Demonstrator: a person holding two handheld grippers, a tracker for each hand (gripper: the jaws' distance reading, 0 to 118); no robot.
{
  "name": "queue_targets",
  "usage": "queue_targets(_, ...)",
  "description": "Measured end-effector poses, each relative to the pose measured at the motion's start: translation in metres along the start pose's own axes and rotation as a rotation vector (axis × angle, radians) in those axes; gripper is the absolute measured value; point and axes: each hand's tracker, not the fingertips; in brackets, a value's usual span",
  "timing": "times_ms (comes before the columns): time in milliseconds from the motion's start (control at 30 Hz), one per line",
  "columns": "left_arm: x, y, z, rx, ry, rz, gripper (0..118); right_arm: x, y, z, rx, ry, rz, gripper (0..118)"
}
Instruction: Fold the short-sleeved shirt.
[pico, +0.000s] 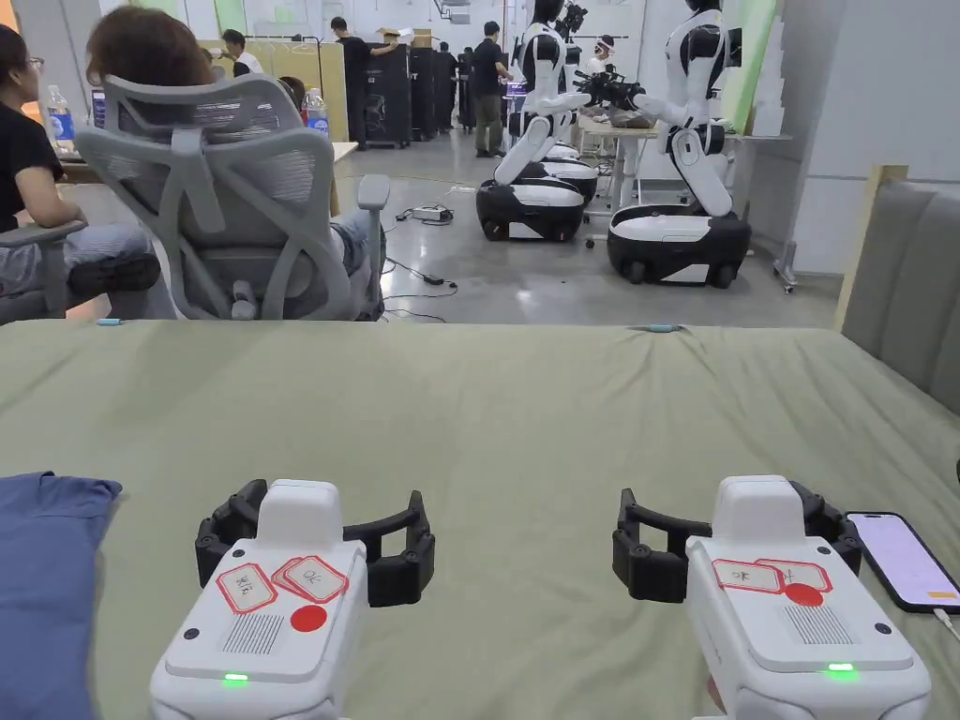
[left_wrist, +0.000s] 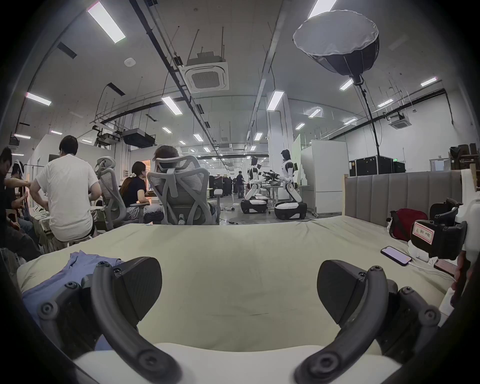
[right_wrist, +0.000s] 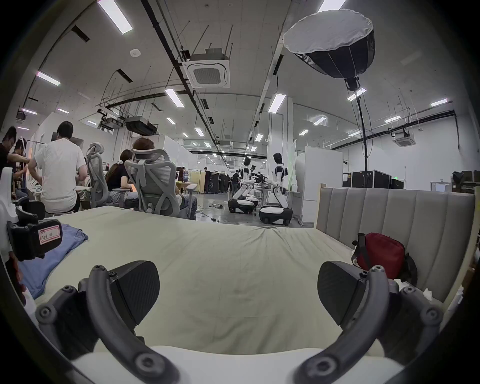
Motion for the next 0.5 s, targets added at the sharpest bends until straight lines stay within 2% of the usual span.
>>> queue_targets(300,0.0024,-0.0005,0.0012,-0.002,-0.006,0.004,118,0.0011,-0.0011,0.0012,-0.002,0.020,-0.015,118)
queue_targets(500,0.0042,0.0023,0.0046,-0.007,-0.012,0.002,118,-0.0005,-0.0023,0.0004,-0.012,0.010,0.004,118)
